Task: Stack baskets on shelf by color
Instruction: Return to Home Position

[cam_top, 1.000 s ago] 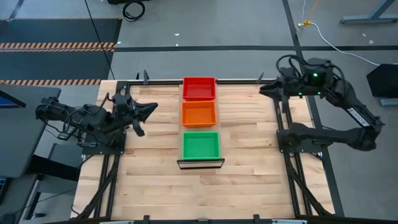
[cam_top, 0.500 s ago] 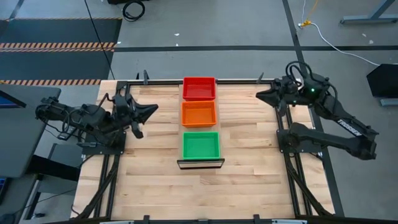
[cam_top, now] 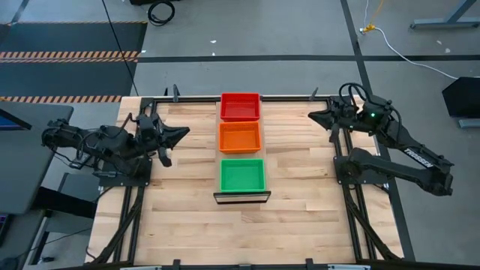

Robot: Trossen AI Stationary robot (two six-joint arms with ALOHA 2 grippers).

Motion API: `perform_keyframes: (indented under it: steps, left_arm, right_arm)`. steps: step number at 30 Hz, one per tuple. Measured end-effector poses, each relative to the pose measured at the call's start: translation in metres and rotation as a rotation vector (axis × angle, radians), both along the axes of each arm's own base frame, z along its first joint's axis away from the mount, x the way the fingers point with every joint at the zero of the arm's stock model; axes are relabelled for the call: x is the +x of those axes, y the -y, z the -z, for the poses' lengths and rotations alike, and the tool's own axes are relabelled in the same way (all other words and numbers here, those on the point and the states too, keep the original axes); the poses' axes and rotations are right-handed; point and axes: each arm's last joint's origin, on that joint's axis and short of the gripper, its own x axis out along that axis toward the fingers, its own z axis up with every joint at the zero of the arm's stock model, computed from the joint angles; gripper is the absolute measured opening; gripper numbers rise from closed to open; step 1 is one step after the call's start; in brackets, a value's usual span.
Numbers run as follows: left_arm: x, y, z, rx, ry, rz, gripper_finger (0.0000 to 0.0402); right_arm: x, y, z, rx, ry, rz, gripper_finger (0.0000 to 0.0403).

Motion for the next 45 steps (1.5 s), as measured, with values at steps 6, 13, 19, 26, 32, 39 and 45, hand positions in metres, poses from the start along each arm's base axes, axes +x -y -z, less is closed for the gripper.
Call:
perform_keyframes:
  steps: [6, 13, 19, 26, 32, 39, 45]
  left_arm:
    - [-0.004, -0.004, 0.029, -0.010, 0.104, 0.027, 0.0008]
    - [-0.017, -0.012, 0.051, 0.015, 0.141, 0.054, 0.0007]
    - [-0.023, -0.022, 0.081, 0.027, 0.125, 0.127, 0.0006]
    - [-0.037, -0.031, 0.104, 0.016, 0.164, 0.112, 0.0006]
    - [-0.046, -0.033, 0.120, 0.014, 0.192, 0.101, 0.0003]
    - [-0.045, -0.032, 0.153, -0.024, 0.140, 0.130, 0.0002]
    - [-0.041, -0.030, 0.180, -0.055, 0.084, 0.143, 0.0001]
  right_arm:
    - [-0.004, -0.003, 0.007, 0.048, 0.093, 0.005, 0.0007]
    - [-0.005, -0.004, 0.017, 0.158, 0.113, -0.001, 0.0008]
    - [-0.002, -0.003, 0.027, 0.200, 0.103, -0.037, 0.0007]
    - [-0.013, -0.008, 0.027, 0.105, 0.219, 0.023, 0.0007]
    - [-0.027, -0.019, 0.039, 0.135, 0.259, 0.008, 0.0007]
    - [-0.039, -0.029, 0.048, 0.105, 0.318, -0.049, 0.0007]
    - [-0.037, -0.031, 0.057, 0.085, 0.279, -0.162, 0.0007]
